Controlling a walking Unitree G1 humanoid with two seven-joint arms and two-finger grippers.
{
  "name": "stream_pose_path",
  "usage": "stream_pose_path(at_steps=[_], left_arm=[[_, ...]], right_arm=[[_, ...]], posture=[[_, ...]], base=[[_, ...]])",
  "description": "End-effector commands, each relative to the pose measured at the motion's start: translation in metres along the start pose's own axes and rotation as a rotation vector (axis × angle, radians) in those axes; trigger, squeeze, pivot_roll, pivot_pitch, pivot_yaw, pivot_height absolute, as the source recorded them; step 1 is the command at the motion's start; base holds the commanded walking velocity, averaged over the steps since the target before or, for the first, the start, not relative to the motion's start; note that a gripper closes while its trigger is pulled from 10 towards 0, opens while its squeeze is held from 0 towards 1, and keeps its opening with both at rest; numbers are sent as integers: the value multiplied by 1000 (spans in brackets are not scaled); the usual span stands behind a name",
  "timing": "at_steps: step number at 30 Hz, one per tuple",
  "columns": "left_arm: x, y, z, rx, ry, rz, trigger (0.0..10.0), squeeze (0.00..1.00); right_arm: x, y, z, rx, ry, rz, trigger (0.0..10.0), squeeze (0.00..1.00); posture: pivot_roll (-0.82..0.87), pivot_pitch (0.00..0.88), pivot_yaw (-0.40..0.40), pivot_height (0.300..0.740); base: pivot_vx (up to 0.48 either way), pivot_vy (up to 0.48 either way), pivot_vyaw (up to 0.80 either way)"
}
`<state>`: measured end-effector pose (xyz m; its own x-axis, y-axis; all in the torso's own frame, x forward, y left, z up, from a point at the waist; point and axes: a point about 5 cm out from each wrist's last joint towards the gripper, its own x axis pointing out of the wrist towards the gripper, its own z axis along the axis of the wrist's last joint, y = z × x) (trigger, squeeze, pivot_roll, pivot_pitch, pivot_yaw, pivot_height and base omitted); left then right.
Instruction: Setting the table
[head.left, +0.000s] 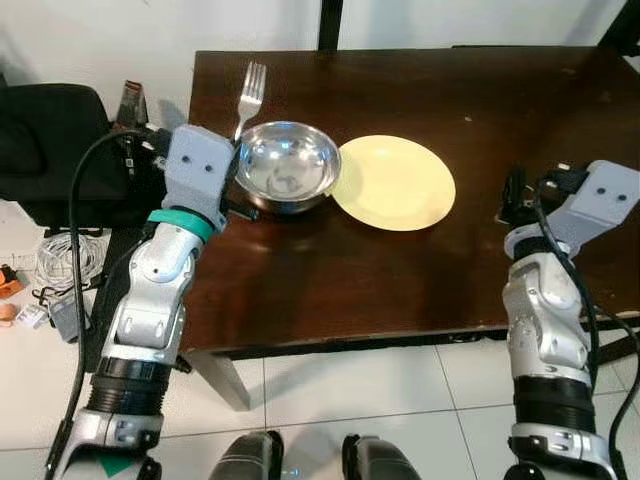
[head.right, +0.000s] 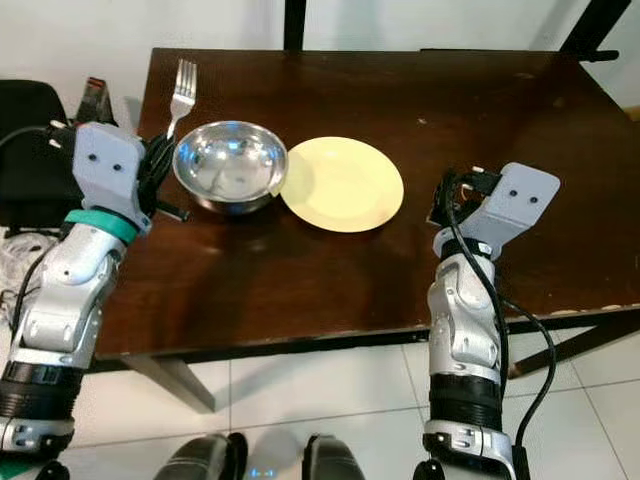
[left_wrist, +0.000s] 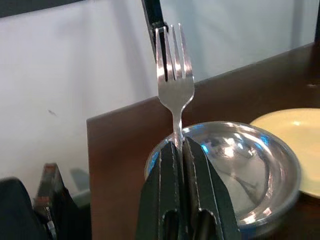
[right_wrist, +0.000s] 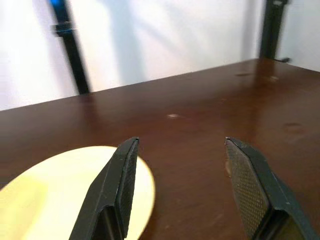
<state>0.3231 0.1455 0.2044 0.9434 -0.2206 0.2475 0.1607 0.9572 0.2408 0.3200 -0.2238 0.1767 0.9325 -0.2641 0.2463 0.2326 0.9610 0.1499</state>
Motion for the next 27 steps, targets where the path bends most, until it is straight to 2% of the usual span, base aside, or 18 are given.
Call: stream_pose_path(at_steps=[1, 4, 7, 8, 10, 11, 12, 13, 14, 15, 17, 20, 22, 23, 25, 26, 27], left_arm=[[-5, 0, -4, -33, 67, 17, 10000, 0], [-6, 1, -4, -32, 88, 27, 10000, 0], [-12, 13, -7, -73, 179, 102, 10000, 0], [-12, 13, -7, -73, 179, 102, 10000, 0], [-16, 27, -15, -18, 284, 155, 10000, 0], [-16, 27, -15, -18, 284, 155, 10000, 0], [-18, 35, -18, 14, 334, 172, 10000, 0], [-18, 35, -18, 14, 334, 172, 10000, 0], [-29, 53, -34, 11, 470, 203, 10000, 0], [-29, 53, -34, 11, 470, 203, 10000, 0], [-37, 60, -47, -12, 552, 211, 10000, 0], [-38, 60, -50, -18, 568, 213, 10000, 0], [-36, 60, -57, -90, 604, 237, 10000, 0], [-36, 60, -57, -90, 604, 237, 10000, 0], [-34, 55, -62, -166, 646, 244, 10000, 0], [-34, 55, -62, -166, 646, 244, 10000, 0], [-33, 53, -63, -177, 656, 242, 10000, 0]], right_arm=[[-2, -1, 0, -19, -8, 19, 10000, 0], [-2, 1, 0, -19, -9, 26, 10000, 0], [-3, 3, 0, -17, -9, 34, 10000, 0], [-3, 3, 0, -17, -9, 34, 10000, 0], [-3, 4, 0, -15, -6, 41, 10000, 0], [-3, 4, 0, -15, -6, 41, 10000, 0], [-3, 5, 0, -15, -5, 46, 10000, 0], [-3, 5, 0, -15, -5, 46, 10000, 0], [-4, 10, -1, -16, 4, 81, 10000, 0], [-4, 10, -1, -16, 4, 81, 10000, 0], [-3, 16, -2, -17, 10, 120, 10000, 0], [-3, 18, -2, -17, 10, 135, 10000, 0], [-3, 32, 2, -20, 1, 228, 10000, 0], [-3, 32, 2, -20, 1, 228, 10000, 0], [-4, 55, 11, -16, -30, 372, 10000, 0], [-4, 55, 11, -16, -30, 372, 10000, 0], [-4, 62, 15, -13, -41, 417, 10000, 0]], posture=[[47, 0, 42, 740], [47, 0, 42, 740], [58, 0, 44, 740], [58, 0, 44, 740], [65, 0, 46, 740], [65, 0, 46, 740], [69, 5, 47, 740], [69, 5, 47, 740], [82, 23, 51, 740], [82, 23, 51, 740], [83, 31, 52, 740], [83, 31, 52, 740], [79, 49, 50, 740], [79, 49, 50, 740], [72, 64, 49, 740], [72, 64, 49, 740], [72, 64, 49, 740]], base=[[0, 0, 0], [0, 0, 0], [0, 0, 0], [0, 0, 0], [0, 0, 0], [0, 0, 0], [0, 0, 0], [0, 0, 0], [0, 0, 0], [0, 0, 0], [0, 0, 0], [0, 0, 0], [0, 0, 0], [0, 0, 0], [0, 0, 0], [0, 0, 0], [0, 0, 0]])
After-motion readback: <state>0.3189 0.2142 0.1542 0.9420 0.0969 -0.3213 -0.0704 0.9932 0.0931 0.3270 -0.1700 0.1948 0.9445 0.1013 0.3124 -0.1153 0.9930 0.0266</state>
